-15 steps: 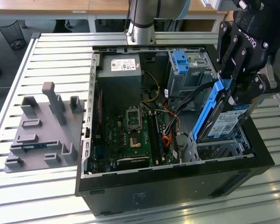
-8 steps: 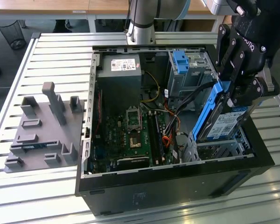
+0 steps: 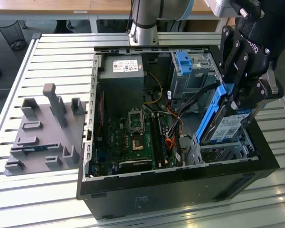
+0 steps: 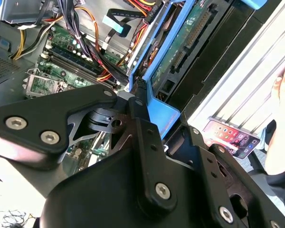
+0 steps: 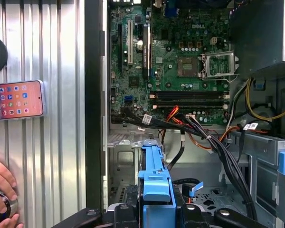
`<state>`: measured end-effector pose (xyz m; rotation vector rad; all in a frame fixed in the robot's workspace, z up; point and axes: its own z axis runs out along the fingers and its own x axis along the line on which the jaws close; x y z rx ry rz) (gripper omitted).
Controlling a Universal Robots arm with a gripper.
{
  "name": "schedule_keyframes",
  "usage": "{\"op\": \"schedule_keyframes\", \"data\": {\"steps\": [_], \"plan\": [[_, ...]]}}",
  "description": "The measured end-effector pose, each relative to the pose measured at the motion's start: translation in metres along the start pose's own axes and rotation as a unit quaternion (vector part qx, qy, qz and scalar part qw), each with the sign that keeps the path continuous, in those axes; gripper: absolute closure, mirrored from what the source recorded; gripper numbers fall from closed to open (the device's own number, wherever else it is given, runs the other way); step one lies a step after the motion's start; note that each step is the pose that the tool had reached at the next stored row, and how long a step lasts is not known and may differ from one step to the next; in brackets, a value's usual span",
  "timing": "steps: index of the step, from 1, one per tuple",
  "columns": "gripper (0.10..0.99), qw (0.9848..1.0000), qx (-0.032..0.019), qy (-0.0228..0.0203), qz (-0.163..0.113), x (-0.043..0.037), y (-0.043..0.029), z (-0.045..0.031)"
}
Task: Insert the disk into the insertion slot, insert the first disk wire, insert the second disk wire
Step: 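Insert the disk into the insertion slot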
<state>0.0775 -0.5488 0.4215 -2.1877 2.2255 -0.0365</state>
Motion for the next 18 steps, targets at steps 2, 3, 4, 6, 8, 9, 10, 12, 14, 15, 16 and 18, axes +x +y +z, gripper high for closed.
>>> {"op": "schedule_keyframes", "data": {"steps": [2,3,4,6,8,9,10,12,14,15,16,18], "plan": [[0.722,1.0000,0.0000,0.0000,0.000,0.0000,0.0000,0.0005],[0.722,1.0000,0.0000,0.0000,0.000,0.0000,0.0000,0.0009],[0.722,1.0000,0.0000,0.0000,0.000,0.0000,0.0000,0.0012],[0.722,1.0000,0.0000,0.0001,0.000,0.0000,0.0001,0.0018],[0.722,1.0000,0.0000,0.0001,0.000,0.0000,0.0001,0.0021],[0.722,1.0000,0.0000,0.0001,0.000,0.0000,0.0001,0.0022],[0.722,1.0000,0.0000,0.0000,0.000,0.0000,0.0001,0.0024],[0.722,1.0000,0.0000,0.0000,0.000,0.0000,0.0001,0.0028],[0.722,1.0000,0.0000,0.0000,0.000,0.0000,0.0001,0.0034],[0.722,1.0000,0.0000,0.0000,0.000,0.0000,0.0001,0.0038],[0.722,1.0000,0.0000,0.0000,0.000,0.0000,0.0001,0.0041],[0.722,1.0000,0.0000,0.0001,0.000,0.0000,0.0001,0.0049]]}}
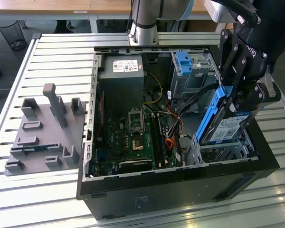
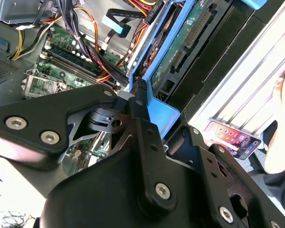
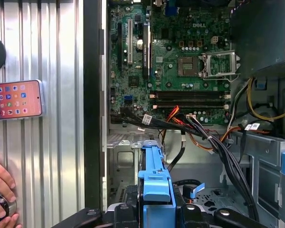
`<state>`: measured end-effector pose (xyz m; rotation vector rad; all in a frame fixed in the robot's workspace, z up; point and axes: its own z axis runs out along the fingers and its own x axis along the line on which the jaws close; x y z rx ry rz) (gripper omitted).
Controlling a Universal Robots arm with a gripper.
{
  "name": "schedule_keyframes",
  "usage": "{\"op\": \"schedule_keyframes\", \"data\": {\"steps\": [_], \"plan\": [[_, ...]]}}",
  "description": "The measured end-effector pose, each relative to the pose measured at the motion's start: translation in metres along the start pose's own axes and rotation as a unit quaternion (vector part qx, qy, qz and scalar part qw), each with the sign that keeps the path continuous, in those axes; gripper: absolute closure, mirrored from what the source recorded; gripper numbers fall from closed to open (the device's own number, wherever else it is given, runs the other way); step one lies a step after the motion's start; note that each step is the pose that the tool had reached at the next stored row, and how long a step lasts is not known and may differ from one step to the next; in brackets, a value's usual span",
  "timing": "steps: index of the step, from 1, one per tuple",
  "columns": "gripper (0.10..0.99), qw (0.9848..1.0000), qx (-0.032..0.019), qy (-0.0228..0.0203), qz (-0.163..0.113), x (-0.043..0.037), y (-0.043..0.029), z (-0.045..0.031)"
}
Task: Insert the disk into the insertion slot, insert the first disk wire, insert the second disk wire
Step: 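Insert the disk into the insertion slot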
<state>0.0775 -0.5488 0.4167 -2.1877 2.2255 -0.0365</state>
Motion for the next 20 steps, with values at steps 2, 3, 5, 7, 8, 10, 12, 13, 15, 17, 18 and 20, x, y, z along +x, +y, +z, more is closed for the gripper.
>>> {"op": "schedule_keyframes", "data": {"steps": [2,3,5,7,8,10,12,13,15,17,18,20], "plan": [[0.722,1.0000,0.0000,0.0000,0.000,0.0000,0.0000,0.0008],[0.722,1.0000,0.0000,0.0000,0.000,0.0000,0.0000,0.0013],[0.722,1.0000,-0.0001,0.0000,0.000,0.0000,0.0001,0.0023],[0.722,1.0000,0.0000,0.0000,0.000,0.0000,0.0001,0.0037],[0.722,1.0000,0.0000,0.0000,0.000,0.0000,0.0001,0.0045],[0.722,1.0000,0.0000,0.0000,0.000,0.0000,0.0002,0.0062],[0.722,1.0000,-0.0001,0.0000,0.000,0.0000,0.0003,0.0079],[0.722,1.0000,0.0000,0.0000,0.000,0.0000,0.0003,0.0088],[0.722,1.0000,0.0000,0.0000,0.000,0.0000,0.0003,0.0105],[0.722,1.0000,0.0000,0.0000,0.000,0.0000,0.0004,0.0121],[0.722,1.0000,-0.0001,0.0000,0.000,0.0000,0.0004,0.0128],[0.722,1.0000,-0.0001,0.0000,0.000,0.0000,0.0004,0.0142]]}}
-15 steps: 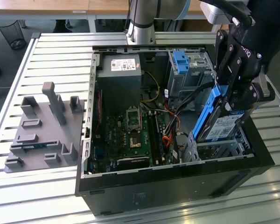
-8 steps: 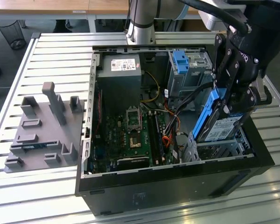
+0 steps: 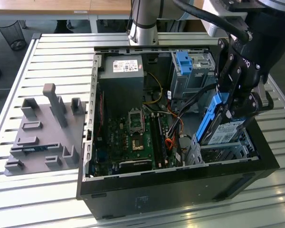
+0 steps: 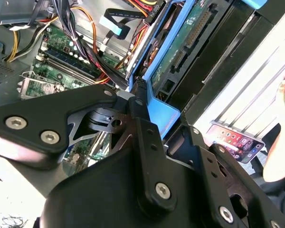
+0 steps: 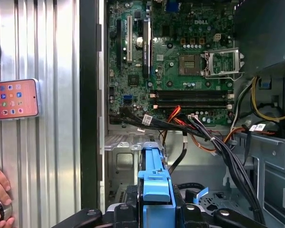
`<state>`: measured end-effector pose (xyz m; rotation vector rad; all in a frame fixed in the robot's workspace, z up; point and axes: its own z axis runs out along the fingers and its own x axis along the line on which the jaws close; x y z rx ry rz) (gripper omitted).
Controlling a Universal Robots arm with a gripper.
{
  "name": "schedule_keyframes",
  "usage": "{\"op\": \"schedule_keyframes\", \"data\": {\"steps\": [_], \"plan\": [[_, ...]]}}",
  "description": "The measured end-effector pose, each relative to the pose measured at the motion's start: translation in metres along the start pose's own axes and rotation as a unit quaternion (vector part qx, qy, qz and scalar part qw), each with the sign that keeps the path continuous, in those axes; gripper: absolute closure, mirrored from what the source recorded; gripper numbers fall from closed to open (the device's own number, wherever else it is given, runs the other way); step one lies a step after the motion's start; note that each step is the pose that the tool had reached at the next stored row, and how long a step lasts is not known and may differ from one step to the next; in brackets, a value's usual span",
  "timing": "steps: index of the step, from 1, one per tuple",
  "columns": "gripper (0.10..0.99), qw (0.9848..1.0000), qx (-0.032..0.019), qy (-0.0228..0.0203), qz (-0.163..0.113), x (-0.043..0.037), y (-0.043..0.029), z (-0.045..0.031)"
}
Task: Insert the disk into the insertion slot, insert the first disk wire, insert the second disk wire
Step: 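Insert the disk into the insertion slot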
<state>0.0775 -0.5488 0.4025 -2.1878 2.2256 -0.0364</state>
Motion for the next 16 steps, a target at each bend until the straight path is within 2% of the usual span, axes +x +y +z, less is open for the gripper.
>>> {"op": "schedule_keyframes", "data": {"steps": [16], "plan": [[0.722,1.0000,0.0000,0.0000,0.000,0.0000,0.0004,0.0133]]}}
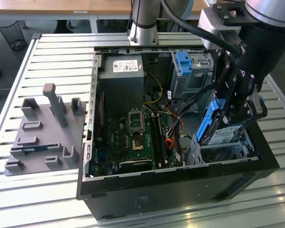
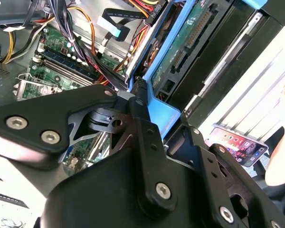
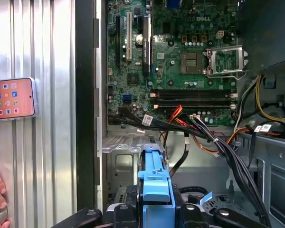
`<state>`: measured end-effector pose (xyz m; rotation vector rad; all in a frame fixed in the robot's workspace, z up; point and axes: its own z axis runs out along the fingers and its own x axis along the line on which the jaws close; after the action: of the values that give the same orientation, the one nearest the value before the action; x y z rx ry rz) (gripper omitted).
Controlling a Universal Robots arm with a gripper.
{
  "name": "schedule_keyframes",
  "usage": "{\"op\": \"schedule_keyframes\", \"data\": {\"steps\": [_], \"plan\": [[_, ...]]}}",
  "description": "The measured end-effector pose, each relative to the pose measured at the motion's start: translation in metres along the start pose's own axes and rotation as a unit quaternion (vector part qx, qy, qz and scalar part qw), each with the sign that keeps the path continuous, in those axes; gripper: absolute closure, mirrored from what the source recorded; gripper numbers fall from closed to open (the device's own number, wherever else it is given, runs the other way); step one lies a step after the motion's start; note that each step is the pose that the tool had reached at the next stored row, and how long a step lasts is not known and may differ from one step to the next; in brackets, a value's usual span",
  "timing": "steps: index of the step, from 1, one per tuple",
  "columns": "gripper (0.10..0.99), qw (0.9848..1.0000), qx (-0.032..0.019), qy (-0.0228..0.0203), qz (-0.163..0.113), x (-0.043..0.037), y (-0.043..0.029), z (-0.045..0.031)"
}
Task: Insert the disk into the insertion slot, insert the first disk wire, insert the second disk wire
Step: 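Insert the disk into the insertion slot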
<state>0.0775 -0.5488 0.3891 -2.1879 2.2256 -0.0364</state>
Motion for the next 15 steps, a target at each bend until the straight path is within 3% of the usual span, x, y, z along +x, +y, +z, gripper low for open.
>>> {"op": "schedule_keyframes", "data": {"steps": [15], "plan": [[0.722,1.0000,0.0000,-0.0001,0.000,0.0000,0.0004,0.0131]]}}
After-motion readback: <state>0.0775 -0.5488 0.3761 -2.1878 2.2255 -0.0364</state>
